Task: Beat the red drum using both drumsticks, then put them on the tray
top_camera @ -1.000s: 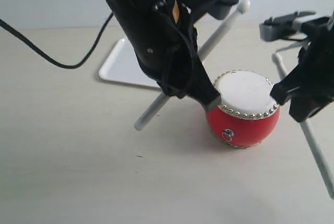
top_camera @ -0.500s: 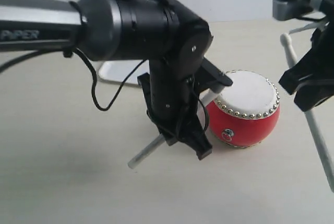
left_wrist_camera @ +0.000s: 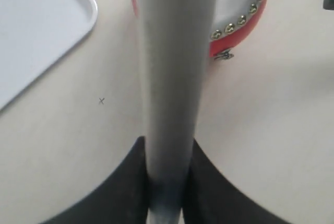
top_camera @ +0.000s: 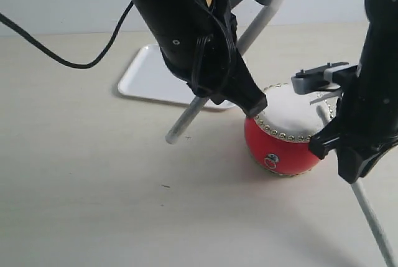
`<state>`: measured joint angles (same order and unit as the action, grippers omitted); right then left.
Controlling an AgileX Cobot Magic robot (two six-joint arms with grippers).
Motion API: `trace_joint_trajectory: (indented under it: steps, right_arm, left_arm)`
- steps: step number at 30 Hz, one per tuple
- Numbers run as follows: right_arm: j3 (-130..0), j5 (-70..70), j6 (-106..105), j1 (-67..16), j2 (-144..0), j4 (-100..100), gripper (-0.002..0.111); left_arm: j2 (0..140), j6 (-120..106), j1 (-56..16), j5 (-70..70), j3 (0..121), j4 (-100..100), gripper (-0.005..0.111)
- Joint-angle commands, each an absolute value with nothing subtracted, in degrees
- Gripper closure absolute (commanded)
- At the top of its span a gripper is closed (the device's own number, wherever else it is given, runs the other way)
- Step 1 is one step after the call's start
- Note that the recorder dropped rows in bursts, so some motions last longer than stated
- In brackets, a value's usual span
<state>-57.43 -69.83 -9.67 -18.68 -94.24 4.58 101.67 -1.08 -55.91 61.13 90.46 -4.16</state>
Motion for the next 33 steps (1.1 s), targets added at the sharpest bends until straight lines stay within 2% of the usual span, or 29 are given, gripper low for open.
trace_joint_trajectory:
  steps: [1,6,12,19,28,33]
  right_arm:
    - [-59.7,-70.0,-8.7,-18.6,-84.8,3.3,0.108]
    - [-60.4,-70.0,-7.3,-18.6,-75.9,1.2,0.108]
    - [-60.4,-70.0,-7.3,-18.6,-76.9,2.6,0.108]
    - [-60.4,-69.7,-7.4,-18.6,-85.2,3.0,0.108]
    - [-60.4,-69.6,-9.4,-18.6,-101.9,5.6,0.108]
    - [-60.4,-70.0,-10.0,-18.6,-100.3,5.4,0.108]
  left_arm:
    - [107.0,-0.6,-56.1,58.9,88.9,-4.1,0.107]
    - [118.0,-1.2,-56.1,60.1,88.6,-4.0,0.107]
    - [122.5,-1.7,-56.1,68.7,92.6,-4.2,0.107]
    - [114.3,-1.5,-56.1,70.0,97.5,-4.8,0.107]
    - [102.9,-1.3,-56.1,70.0,97.9,-4.7,0.107]
    - [102.9,-1.3,-56.1,70.0,97.1,-4.6,0.107]
